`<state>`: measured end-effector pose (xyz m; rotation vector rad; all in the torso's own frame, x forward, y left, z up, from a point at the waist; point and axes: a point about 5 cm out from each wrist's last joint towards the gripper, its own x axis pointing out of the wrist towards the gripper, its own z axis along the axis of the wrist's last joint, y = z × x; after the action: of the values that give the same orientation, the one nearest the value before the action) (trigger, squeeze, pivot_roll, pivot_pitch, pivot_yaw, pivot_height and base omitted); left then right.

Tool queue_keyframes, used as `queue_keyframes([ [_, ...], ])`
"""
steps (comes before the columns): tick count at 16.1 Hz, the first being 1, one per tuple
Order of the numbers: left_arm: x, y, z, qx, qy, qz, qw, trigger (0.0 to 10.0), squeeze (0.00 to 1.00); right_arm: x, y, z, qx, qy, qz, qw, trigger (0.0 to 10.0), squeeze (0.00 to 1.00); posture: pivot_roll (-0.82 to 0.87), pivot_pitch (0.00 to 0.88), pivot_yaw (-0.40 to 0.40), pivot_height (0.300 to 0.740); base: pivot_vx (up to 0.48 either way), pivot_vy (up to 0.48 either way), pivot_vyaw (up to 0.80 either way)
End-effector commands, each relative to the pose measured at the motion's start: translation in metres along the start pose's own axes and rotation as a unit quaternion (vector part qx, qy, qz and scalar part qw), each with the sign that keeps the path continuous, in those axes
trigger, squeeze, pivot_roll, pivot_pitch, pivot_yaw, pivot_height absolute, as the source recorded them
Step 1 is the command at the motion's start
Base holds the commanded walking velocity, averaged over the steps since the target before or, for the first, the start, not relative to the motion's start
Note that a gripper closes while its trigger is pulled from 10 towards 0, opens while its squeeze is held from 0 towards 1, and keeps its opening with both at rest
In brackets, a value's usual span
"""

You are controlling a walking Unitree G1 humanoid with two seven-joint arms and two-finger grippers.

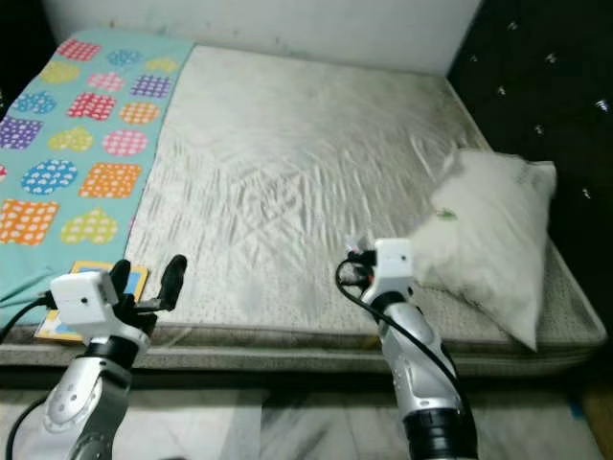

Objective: Clean up the room

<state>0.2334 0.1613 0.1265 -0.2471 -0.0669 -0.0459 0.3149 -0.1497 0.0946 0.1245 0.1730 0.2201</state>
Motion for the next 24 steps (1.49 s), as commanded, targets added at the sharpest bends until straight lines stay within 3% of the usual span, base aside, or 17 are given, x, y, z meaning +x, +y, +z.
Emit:
queue_keyframes([
  [1, -0.0022, 0.0057, 0.0007, 0.006, 0.002, 0.008, 1.000, 10.0, 0.00, 0.0039, 0.0086, 0.0052, 0.009, -0.012, 0.011, 1.000, 10.0, 0.00, 0.05, 0.150, -0.142, 0.740, 0.382, 0.000, 0.00],
  [11, -0.0016, 0.0087, -0.0034, 0.001, 0.019, 0.021, 1.000, 10.0, 0.00, 0.0029, 0.0028, 0.0024, 0.026, -0.009, -0.005, 1.000, 10.0, 0.00, 0.06, 0.156, -0.136, 0.740, 0.089, 0.000, -0.08],
  [14, -0.0030, 0.0074, -0.0036, -0.006, 0.018, 0.012, 1.000, 10.0, 0.00, 0.0019, 0.0018, 0.0016, 0.027, -0.012, -0.009, 1.000, 10.0, 0.00, 0.06, 0.145, -0.131, 0.740, 0.000, 0.365, -0.62],
  [24, 0.0004, 0.0090, -0.0077, 0.008, 0.016, 0.016, 1.000, 10.0, 0.00, 0.0068, 0.0053, -0.0024, 0.028, -0.006, 0.000, 1.000, 10.0, 0.00, 0.07, 0.089, -0.118, 0.740, 0.000, 0.370, 0.00],
])
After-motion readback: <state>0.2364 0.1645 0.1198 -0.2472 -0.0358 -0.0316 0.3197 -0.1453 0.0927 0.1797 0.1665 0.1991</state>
